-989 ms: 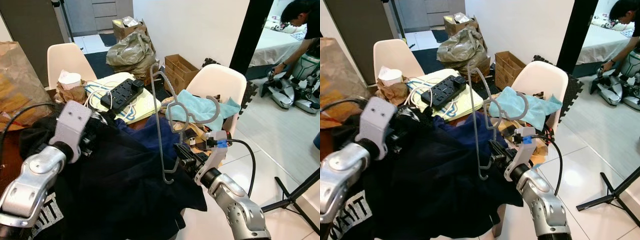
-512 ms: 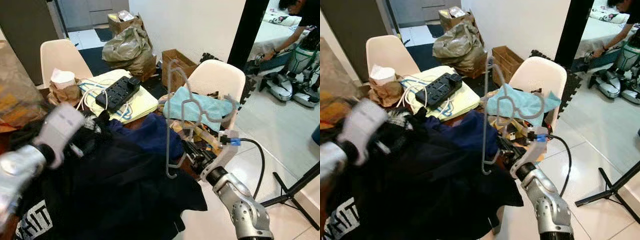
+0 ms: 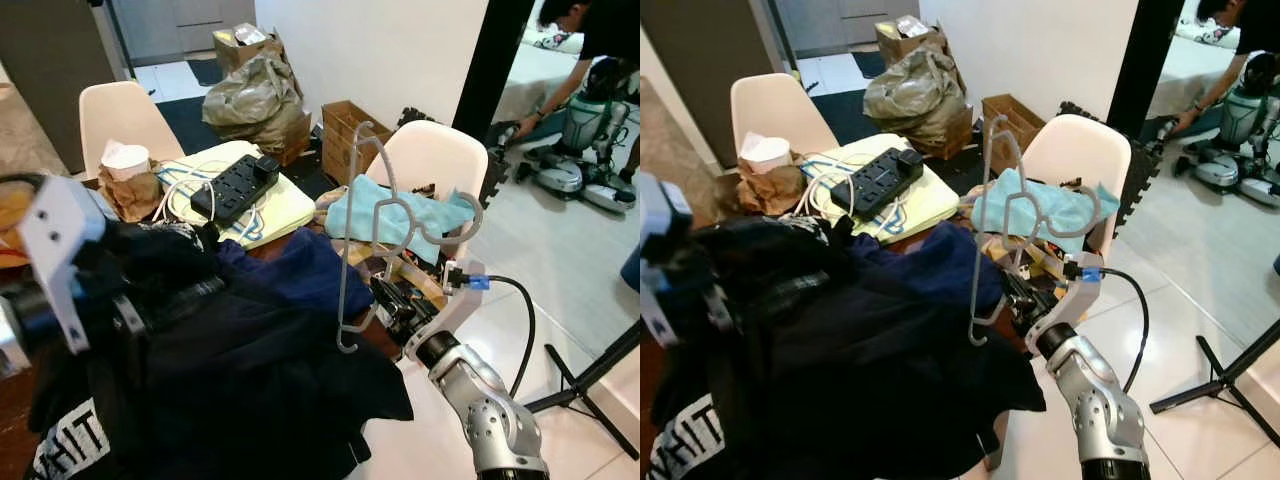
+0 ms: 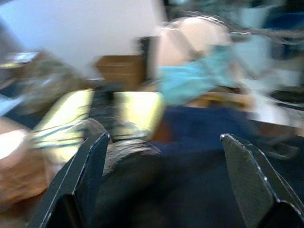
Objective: Hang hanger
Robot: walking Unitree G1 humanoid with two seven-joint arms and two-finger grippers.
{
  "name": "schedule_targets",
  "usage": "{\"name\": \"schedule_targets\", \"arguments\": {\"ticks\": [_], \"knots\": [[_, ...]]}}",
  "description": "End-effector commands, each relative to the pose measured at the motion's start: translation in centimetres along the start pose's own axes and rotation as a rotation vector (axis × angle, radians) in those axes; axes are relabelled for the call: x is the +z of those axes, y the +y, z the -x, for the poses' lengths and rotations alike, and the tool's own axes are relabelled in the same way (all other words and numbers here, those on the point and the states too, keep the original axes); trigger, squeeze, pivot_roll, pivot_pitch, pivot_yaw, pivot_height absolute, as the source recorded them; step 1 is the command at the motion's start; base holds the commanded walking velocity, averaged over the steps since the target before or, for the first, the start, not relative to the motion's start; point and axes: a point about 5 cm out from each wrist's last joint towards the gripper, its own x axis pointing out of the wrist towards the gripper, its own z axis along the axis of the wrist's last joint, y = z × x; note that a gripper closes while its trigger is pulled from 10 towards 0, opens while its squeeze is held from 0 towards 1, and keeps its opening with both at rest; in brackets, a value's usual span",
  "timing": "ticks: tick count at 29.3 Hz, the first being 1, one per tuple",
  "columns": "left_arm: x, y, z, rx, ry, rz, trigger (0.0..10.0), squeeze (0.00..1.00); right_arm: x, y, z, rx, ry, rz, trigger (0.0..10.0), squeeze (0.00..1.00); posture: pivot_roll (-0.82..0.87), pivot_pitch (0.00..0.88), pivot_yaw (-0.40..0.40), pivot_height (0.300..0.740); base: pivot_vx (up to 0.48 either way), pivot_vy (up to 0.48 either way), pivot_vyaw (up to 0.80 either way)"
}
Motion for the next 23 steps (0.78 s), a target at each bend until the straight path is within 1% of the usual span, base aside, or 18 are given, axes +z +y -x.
{"name": "schedule_targets", "arguments": {"ticks": [1, 2, 3, 4, 5, 6, 7, 8, 9, 10, 12, 14, 16, 17, 18, 19, 23], "knots": [[-0.4, 0.4, 0.1, 0.044, 0.017, 0.016, 10.0, 0.0, -0.3, 0.0, 0.0, 0.004, 0.011, -0.017, 10.0, 0.0, -0.01, 0.067, 0.017, 0.74, 0.0, 0.0, 0.0], [-0.4, 1.0, 0.0, 0.116, -0.002, 0.059, 10.0, 0.0, -0.2, 0.0, 0.0, 0.006, 0.011, -0.016, 10.0, 0.0, 0.0, 0.069, 0.016, 0.74, 0.0, 0.0, 0.0], [-1.4, 1.6, -0.2, 0.242, 0.02, 0.105, 10.0, 0.0, -0.2, 0.0, 0.0, 0.007, 0.007, -0.015, 10.0, 0.0, 0.0, 0.07, 0.015, 0.74, 0.0, 0.0, 0.0], [-2.2, 2.0, -0.2, 0.321, 0.043, 0.139, 10.0, 0.0, -0.1, 0.0, 0.0, 0.008, 0.005, -0.014, 10.0, 0.0, 0.0, 0.069, 0.014, 0.74, 0.0, 0.0, 0.0], [-3.3, 1.8, -0.4, 0.398, 0.064, 0.168, 10.0, 0.0, 0.1, -0.1, 0.0, 0.007, -0.008, -0.007, 10.0, 0.0, 0.0, 0.068, 0.013, 0.74, 0.0, 0.0, 0.0], [-3.3, 1.8, -0.4, 0.398, 0.064, 0.168, 10.0, 0.0, 0.1, -0.1, 0.0, 0.007, -0.008, -0.007, 10.0, 0.0, 0.0, 0.068, 0.013, 0.74, 0.0, 0.0, 0.0], [-4.5, 0.7, -0.8, 0.427, 0.074, 0.222, 10.0, 0.0, 0.3, 0.0, 0.0, 0.01, -0.025, -0.003, 10.0, 0.0, 0.0, 0.068, 0.009, 0.74, 0.0, 0.0, 0.0], [-5.2, -0.4, -1.1, 0.435, 0.079, 0.255, 10.0, 0.0, 0.5, 0.0, 0.1, 0.014, -0.037, 0.0, 10.0, 0.0, 0.0, 0.068, 0.008, 0.74, 0.0, 0.0, 0.0], [-5.8, -2.0, -1.7, 0.423, 0.079, 0.294, 10.0, 0.0, 0.7, 0.1, 0.1, 0.02, -0.047, 0.003, 10.0, 0.0, 0.0, 0.071, 0.005, 0.74, 0.0, 0.0, 0.0], [-5.8, -2.0, -1.7, 0.423, 0.079, 0.294, 10.0, 0.0, 0.7, 0.1, 0.1, 0.02, -0.047, 0.003, 10.0, 0.0, 0.0, 0.071, 0.005, 0.74, 0.0, 0.0, 0.0], [-6.4, -4.1, -2.8, 0.404, 0.078, 0.348, 10.0, 0.0, 0.9, 0.1, 0.0, 0.028, -0.053, 0.006, 10.0, 0.0, 0.0, 0.071, 0.003, 0.74, 0.0, 0.0, 0.0], [-6.4, -4.1, -2.8, 0.404, 0.078, 0.348, 10.0, 0.0, 0.9, 0.1, 0.0, 0.028, -0.053, 0.006, 10.0, 0.0, 0.0, 0.071, 0.003, 0.74, 0.0, 0.0, 0.0], [-6.4, -5.7, -4.1, 0.38, 0.071, 0.382, 10.0, 0.0, 0.9, 0.2, -0.2, 0.03, -0.053, 0.012, 10.0, 0.0, 0.0, 0.071, 0.001, 0.74, -0.251, 0.0, 0.0], [-6.4, -5.7, -4.1, 0.38, 0.071, 0.382, 10.0, 0.0, 0.9, 0.2, -0.2, 0.03, -0.053, 0.012, 10.0, 0.0, 0.0, 0.071, 0.001, 0.74, -0.259, 0.0, 0.0], [-6.3, -6.1, -4.6, 0.373, 0.067, 0.39, 10.0, 0.0, 1.0, 0.2, -0.2, 0.031, -0.053, 0.015, 10.0, 0.0, 0.0, 0.072, 0.004, 0.74, -0.262, 0.0, 0.0], [-6.2, -6.3, -4.9, 0.371, 0.064, 0.393, 10.0, 0.0, 0.9, 0.2, -0.3, 0.03, -0.053, 0.017, 10.0, 0.0, 0.0, 0.071, 0.006, 0.74, -0.27, 0.0, 0.0], [-6.0, -6.4, -5.2, 0.387, 0.059, 0.391, 10.0, 0.0, 1.0, 0.2, -0.3, 0.028, -0.058, 0.016, 10.0, 0.0, 0.0, 0.072, 0.009, 0.74, -0.276, 0.0, 0.0]]}}
